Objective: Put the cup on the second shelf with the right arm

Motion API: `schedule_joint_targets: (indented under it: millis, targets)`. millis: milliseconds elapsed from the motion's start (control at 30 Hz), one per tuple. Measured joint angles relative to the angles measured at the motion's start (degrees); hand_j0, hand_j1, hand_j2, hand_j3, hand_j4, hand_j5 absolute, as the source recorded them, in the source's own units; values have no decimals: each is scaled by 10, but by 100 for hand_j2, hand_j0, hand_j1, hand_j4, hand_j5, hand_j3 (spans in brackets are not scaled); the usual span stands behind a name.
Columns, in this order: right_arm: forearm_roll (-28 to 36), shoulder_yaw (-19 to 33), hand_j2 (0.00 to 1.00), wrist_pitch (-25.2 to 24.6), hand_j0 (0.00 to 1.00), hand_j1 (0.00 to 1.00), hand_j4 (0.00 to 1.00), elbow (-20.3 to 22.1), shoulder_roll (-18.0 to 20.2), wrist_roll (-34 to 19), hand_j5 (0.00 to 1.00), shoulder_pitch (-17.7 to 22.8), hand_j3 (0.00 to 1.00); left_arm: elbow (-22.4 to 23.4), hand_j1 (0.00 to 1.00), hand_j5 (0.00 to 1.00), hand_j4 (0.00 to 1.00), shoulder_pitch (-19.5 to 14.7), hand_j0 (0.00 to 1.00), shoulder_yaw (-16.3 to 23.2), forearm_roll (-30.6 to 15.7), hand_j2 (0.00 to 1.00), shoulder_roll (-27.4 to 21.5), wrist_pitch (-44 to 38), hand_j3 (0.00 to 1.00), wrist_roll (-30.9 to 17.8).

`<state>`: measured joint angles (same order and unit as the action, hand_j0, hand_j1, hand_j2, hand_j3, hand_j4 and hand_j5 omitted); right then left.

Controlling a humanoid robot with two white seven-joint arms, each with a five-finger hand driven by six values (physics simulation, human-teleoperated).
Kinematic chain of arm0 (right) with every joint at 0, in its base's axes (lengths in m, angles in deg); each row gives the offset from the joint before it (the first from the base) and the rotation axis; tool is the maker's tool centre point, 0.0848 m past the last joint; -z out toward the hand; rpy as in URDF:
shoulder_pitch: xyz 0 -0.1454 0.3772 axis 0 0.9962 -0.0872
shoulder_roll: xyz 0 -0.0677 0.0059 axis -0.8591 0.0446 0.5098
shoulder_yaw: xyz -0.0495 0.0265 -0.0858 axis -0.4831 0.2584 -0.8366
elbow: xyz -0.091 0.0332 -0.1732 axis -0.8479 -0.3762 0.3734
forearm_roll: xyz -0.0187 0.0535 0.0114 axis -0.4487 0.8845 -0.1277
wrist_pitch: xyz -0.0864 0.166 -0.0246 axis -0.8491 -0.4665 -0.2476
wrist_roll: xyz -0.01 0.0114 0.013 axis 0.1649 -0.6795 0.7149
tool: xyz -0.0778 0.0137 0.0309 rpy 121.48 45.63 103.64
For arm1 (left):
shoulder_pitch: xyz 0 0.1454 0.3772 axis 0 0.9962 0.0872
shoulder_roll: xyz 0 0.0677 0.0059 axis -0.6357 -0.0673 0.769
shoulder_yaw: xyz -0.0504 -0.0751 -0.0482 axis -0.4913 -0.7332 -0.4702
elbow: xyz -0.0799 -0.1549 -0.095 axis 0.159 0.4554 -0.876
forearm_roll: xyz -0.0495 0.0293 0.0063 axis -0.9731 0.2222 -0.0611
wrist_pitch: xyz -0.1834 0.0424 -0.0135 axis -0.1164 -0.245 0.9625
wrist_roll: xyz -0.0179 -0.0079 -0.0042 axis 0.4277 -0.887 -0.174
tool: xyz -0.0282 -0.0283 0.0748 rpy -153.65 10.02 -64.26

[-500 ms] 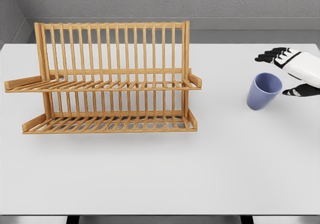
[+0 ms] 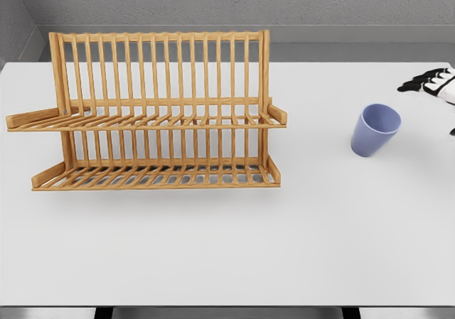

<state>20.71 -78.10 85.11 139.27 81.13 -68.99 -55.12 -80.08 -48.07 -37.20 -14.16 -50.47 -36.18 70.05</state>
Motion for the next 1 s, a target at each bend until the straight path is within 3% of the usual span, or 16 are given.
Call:
schedule_joint_targets:
  millis: [100, 167, 300, 633, 1000]
  targets:
    - [-3, -10, 100, 2, 100, 100, 100, -7, -19, -25, 100, -82, 100, 0, 100, 100, 100, 0, 100, 0, 0, 100, 0, 0, 100, 0]
    - [2, -46, 100, -1, 100, 100, 100, -11, -39, -31, 100, -125, 100, 0, 100, 100, 100, 0, 100, 0, 0, 100, 0, 0, 100, 0]
    - [-3, -103, 100, 1, 100, 100, 100, -16, -53, -36, 100, -126, 100, 0, 100, 100, 100, 0, 100, 0, 0, 100, 0, 0, 100, 0]
    - [-9, -158, 100, 1, 100, 100, 100, -17, -45, -38, 100, -128, 100, 0, 100, 100, 100, 0, 100, 0, 0, 100, 0, 0, 100, 0]
    - [-18, -196, 100, 1, 100, 100, 100, -56, -77, -38, 100, -135, 100, 0, 100, 100, 100, 0, 100, 0, 0, 100, 0, 0, 100, 0]
